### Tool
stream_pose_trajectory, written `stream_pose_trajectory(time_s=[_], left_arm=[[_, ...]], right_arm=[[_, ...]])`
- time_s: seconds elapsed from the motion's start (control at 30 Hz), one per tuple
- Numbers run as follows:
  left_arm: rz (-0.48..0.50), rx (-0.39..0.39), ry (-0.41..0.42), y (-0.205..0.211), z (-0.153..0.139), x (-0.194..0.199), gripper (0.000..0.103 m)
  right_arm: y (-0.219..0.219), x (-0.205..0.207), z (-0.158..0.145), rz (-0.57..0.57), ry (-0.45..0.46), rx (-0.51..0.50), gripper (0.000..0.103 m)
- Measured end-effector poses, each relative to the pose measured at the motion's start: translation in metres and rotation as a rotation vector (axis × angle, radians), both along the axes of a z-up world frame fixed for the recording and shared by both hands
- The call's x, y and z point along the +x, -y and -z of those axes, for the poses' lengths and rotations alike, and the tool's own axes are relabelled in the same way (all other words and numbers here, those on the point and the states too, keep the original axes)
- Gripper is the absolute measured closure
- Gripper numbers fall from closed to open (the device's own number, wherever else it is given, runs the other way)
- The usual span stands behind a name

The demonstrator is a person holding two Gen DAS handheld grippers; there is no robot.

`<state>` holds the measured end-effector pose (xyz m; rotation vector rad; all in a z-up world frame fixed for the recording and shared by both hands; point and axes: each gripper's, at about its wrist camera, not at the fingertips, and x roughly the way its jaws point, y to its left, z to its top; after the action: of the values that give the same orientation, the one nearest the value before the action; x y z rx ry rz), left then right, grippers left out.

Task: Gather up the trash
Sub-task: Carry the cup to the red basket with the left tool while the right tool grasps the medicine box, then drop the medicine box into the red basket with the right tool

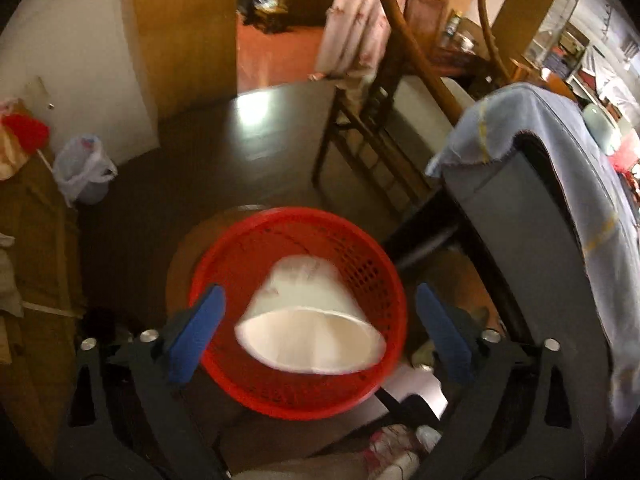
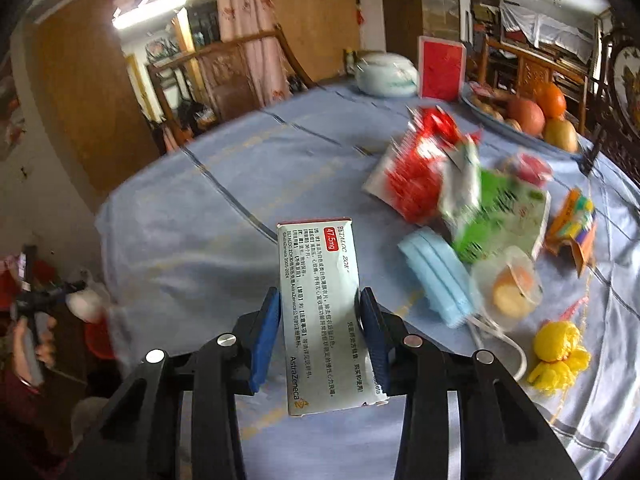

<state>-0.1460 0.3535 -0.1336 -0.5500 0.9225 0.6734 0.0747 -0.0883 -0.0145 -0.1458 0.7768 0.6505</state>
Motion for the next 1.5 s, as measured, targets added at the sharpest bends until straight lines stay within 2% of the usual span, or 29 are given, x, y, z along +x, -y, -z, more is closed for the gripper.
stream_pose_trajectory(time_s=[0.13,0.3,0.47,0.6,0.73,0.77,0.8,0.93,1.07,1.2,1.5], left_arm=[[-0.072,0.092,0.004,0.001,-0.007,0.003,0.007],[-0.147,0.051,0.098,-0.024,-0.012,0.000,0.007],[-0.283,0.056,0.159,-0.063,-0.015,-0.023,0.007],[-0.406,0.090,0.154,-0.088,-0.008,-0.040,0.007],[-0.447,0.060,0.179,-0.109,-0.001,-0.055,0.007],[-0.452,0.051,0.184,-0.113,0.000,-0.058,0.007],[-0.459,0.043,0.191,-0.116,0.000,-0.061,0.007],[-0.477,0.039,0.210,-0.124,0.000,-0.070,0.007],[-0.462,0.023,0.234,-0.120,0.002,-0.066,0.007],[-0.387,0.011,0.238,-0.105,-0.002,-0.050,0.007],[-0.210,0.077,0.216,-0.051,-0.034,-0.013,0.007]], right_arm=[[-0.039,-0.027,-0.028,-0.108,0.064,0.049,0.063],[-0.106,-0.060,-0.039,-0.307,0.035,0.090,0.063],[-0.190,-0.086,-0.016,-0.483,-0.081,0.068,0.063],[-0.254,-0.109,0.008,-0.587,-0.141,0.007,0.063],[-0.317,-0.127,0.027,-0.689,-0.197,-0.031,0.061],[-0.324,-0.130,0.030,-0.702,-0.203,-0.036,0.056],[-0.334,-0.132,0.032,-0.703,-0.201,-0.041,0.043],[-0.332,-0.135,0.031,-0.699,-0.172,-0.045,0.041],[-0.310,-0.115,0.030,-0.627,-0.174,-0.046,0.041],[-0.286,-0.103,0.022,-0.549,-0.160,-0.011,0.040],[-0.201,-0.077,-0.008,-0.390,-0.064,0.057,0.031]])
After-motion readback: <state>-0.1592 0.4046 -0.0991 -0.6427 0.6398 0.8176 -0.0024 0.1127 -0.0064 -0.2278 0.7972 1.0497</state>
